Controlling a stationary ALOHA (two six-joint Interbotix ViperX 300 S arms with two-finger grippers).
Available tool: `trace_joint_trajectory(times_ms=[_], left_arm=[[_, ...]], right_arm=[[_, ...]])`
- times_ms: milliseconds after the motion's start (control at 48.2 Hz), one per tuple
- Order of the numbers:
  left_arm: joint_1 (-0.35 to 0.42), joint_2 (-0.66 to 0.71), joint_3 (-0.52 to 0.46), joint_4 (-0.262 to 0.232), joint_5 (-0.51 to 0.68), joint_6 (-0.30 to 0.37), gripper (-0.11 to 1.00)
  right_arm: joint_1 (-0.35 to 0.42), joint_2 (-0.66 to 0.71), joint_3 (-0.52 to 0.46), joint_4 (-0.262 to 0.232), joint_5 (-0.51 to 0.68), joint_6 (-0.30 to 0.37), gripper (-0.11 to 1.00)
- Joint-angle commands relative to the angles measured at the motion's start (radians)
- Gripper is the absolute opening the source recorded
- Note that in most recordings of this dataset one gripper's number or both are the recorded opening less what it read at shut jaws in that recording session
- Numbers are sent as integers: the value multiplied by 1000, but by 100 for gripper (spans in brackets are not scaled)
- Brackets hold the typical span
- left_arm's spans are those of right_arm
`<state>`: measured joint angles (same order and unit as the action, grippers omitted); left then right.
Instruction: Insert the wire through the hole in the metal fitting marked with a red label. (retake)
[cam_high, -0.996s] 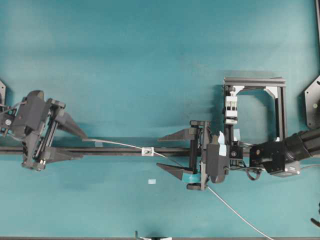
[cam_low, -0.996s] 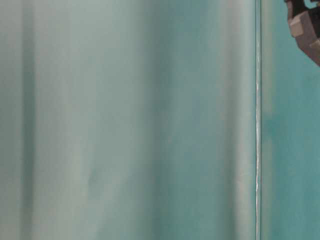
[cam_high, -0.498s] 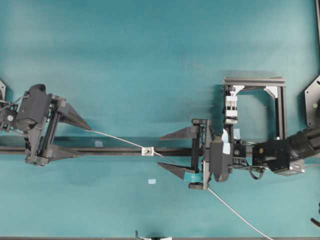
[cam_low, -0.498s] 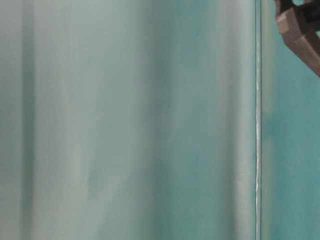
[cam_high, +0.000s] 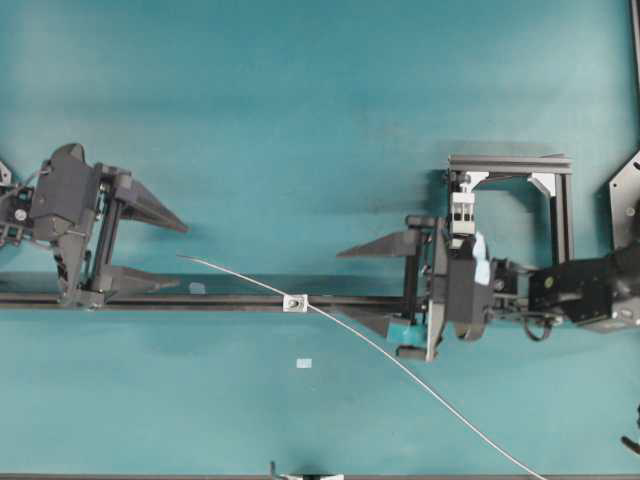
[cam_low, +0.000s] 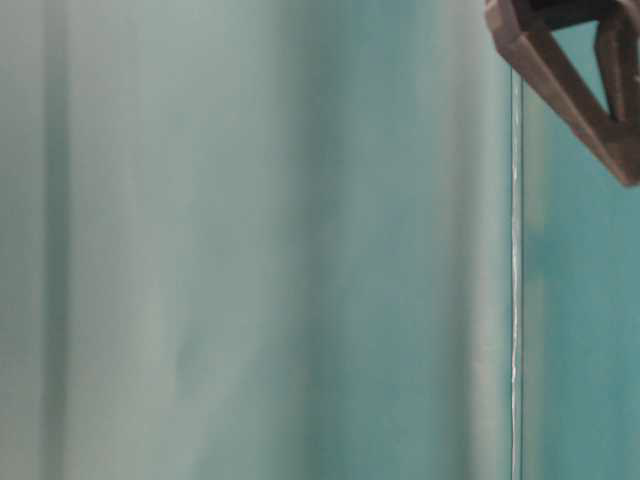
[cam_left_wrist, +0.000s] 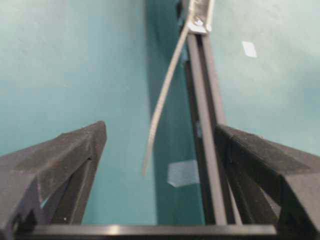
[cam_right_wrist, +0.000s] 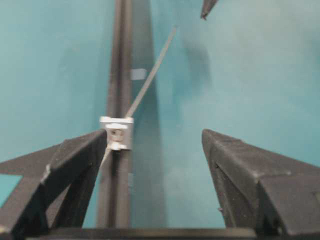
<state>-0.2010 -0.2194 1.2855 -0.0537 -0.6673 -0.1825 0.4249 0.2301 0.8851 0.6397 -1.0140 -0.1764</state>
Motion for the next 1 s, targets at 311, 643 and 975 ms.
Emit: trace_joint_trajectory(times_ms=[311, 643, 975], left_arm=[[86, -66, -8, 6, 43, 44, 79], [137, -107, -8, 9, 58, 74, 79], [149, -118, -14, 9, 58, 98, 79]], right_arm=[[-71, -84, 51, -2, -3, -3, 87], [-120, -133, 92, -3, 12, -5, 87], [-149, -172, 101, -41, 55, -5, 87]])
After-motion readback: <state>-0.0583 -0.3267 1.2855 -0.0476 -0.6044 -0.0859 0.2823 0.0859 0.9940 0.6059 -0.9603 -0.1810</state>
